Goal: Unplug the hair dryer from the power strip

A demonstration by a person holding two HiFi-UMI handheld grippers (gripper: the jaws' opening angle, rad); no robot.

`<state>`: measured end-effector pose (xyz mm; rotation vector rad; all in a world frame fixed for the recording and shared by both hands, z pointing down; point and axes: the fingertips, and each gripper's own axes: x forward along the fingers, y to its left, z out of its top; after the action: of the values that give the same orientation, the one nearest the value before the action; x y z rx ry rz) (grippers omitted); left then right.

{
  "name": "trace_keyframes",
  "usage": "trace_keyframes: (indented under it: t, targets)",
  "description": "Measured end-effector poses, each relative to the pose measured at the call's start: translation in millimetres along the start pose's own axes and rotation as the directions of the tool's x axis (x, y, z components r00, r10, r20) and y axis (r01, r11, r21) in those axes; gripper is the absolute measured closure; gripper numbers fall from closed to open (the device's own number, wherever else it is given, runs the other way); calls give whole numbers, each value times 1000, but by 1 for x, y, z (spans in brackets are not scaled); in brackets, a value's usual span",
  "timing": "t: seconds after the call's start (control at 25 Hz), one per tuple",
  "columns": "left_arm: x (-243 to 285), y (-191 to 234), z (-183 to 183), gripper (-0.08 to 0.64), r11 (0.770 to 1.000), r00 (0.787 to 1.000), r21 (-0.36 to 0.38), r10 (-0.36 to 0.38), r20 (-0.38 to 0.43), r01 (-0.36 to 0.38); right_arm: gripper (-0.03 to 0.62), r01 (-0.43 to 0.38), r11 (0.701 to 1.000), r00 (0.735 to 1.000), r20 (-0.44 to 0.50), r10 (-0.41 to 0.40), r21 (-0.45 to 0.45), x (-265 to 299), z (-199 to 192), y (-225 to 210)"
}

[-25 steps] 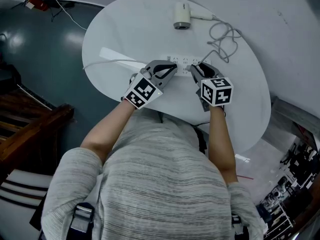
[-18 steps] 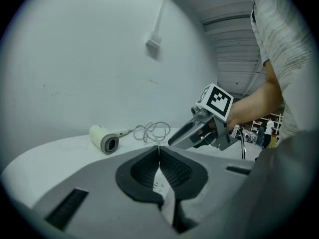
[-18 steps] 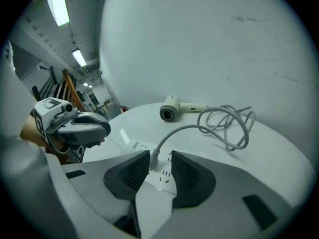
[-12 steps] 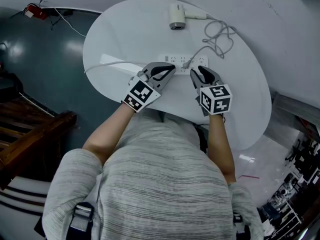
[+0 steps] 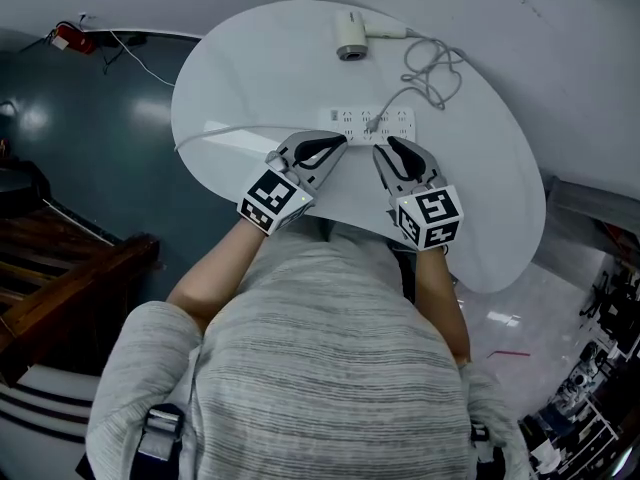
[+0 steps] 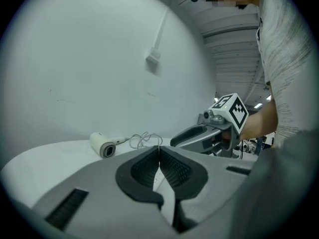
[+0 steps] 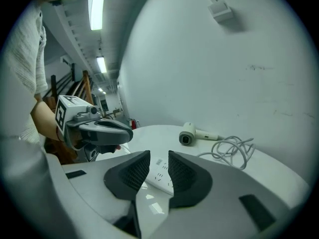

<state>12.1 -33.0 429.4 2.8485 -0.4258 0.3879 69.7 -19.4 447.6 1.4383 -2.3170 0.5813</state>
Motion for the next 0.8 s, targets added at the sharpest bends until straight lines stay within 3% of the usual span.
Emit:
trace_keyframes:
  t: [0.28, 0.52, 0.8]
  targets:
    - [-16, -8, 2, 552, 1000, 1000, 9, -14, 19, 14, 496, -20, 995, 993, 111, 30, -94, -10, 10, 28]
    - [-24, -13, -3, 552, 1000, 999, 1, -32, 22, 32, 555, -30, 986, 993, 111, 49, -165, -19, 8, 50]
    - [-28, -18, -10, 552, 999, 999, -2, -41, 19, 41, 565, -58, 982, 992, 97, 76, -180, -21, 6, 71]
